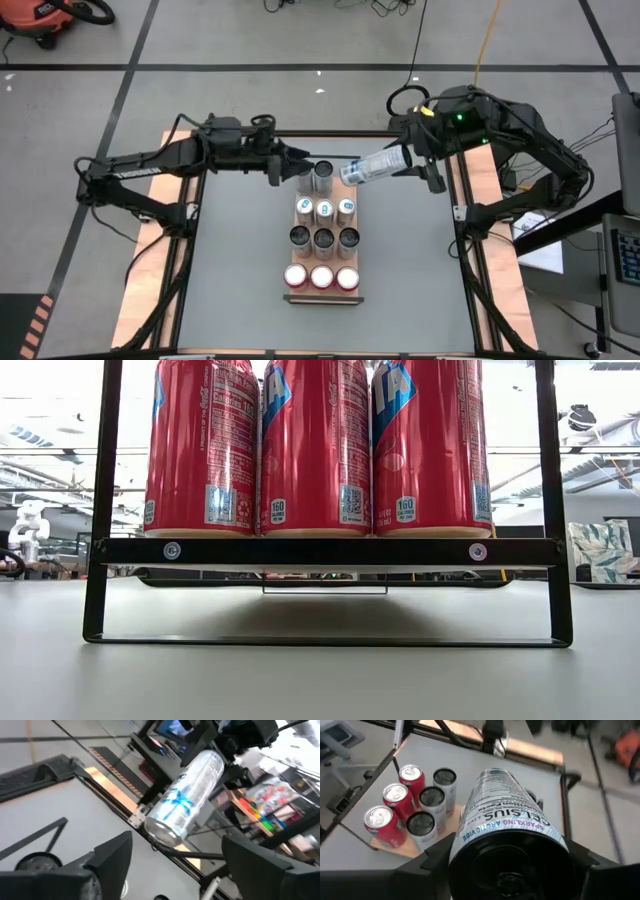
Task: Sort soda cans
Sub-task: Put the white blue soda can on the shelf and align it with the other white blue soda cans
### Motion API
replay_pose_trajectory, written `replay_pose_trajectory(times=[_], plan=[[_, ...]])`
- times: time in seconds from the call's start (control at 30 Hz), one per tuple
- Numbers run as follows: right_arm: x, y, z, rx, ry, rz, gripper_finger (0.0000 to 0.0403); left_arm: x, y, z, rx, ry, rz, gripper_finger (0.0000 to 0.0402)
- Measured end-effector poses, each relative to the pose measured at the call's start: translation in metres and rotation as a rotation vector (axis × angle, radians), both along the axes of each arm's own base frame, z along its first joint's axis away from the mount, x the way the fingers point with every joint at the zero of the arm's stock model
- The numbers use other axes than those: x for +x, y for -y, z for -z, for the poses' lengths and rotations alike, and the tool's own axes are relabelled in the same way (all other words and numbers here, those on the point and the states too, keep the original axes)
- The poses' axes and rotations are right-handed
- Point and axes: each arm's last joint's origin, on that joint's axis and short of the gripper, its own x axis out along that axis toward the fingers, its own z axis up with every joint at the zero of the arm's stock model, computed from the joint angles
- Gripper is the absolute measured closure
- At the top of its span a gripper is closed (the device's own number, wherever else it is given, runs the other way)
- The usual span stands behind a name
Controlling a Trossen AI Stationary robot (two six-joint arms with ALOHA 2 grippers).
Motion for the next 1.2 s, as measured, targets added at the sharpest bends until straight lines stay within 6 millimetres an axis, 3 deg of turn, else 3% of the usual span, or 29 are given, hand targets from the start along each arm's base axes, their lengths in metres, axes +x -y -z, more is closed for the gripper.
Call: replay_pose_trajectory(times=[0.3,0.73,1.2], plan=[[0.009,-0.01,-0.011,-0.243,0.149,-0.176,0.0177,0.013,-0.02,0.006,-0.045,0.03,0.12,0.0007],[0.019,-0.015,-0.013,-0.306,0.208,-0.282,0.0179,0.045,-0.026,0.013,-0.142,0.158,0.333,0.002],[0.029,-0.013,-0.013,-0.339,0.237,-0.288,0.0177,0.059,-0.005,0.017,-0.184,0.18,0.397,0.0023]])
